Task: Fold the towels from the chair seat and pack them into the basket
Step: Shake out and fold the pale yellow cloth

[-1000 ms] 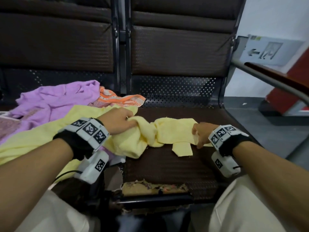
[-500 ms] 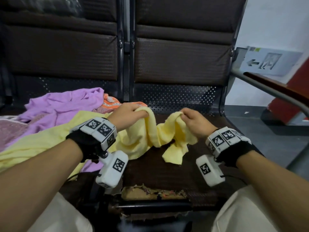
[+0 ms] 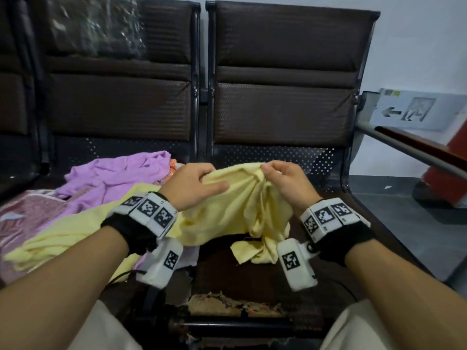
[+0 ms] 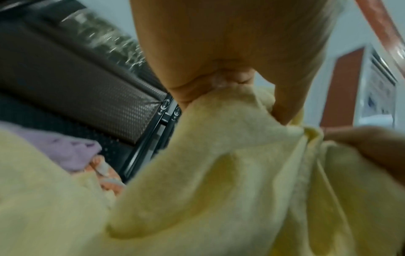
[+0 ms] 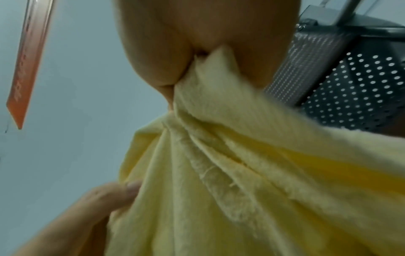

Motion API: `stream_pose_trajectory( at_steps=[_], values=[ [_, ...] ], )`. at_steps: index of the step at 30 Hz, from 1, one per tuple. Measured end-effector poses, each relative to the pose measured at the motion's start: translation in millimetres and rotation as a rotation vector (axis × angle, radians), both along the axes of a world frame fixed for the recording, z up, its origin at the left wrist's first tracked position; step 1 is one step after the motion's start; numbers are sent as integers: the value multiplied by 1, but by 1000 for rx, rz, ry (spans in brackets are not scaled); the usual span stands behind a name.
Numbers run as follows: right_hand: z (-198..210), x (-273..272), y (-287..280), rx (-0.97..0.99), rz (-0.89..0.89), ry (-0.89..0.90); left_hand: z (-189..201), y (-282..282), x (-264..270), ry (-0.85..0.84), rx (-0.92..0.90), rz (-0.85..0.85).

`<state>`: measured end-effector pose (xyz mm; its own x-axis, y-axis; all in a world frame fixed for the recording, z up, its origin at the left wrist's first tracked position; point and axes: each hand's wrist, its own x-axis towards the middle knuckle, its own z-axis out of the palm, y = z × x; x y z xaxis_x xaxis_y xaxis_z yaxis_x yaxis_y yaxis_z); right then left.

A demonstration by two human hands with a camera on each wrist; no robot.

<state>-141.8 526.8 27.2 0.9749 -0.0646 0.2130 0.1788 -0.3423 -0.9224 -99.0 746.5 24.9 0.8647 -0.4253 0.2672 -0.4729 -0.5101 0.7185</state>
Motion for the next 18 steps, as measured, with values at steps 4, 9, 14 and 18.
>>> stream_pose_trajectory(
  at_steps=[4,9,14,18],
  values=[
    [6,6,-8,-29,-201,-165,0,6,0,-63,304,70],
    [9,13,-20,-18,-420,-267,13,10,-3,54,92,1],
    [1,17,-27,-100,-547,-264,2,14,6,100,401,17],
    [-14,21,-25,-121,-495,-124,-6,19,10,54,622,32]
  ],
)
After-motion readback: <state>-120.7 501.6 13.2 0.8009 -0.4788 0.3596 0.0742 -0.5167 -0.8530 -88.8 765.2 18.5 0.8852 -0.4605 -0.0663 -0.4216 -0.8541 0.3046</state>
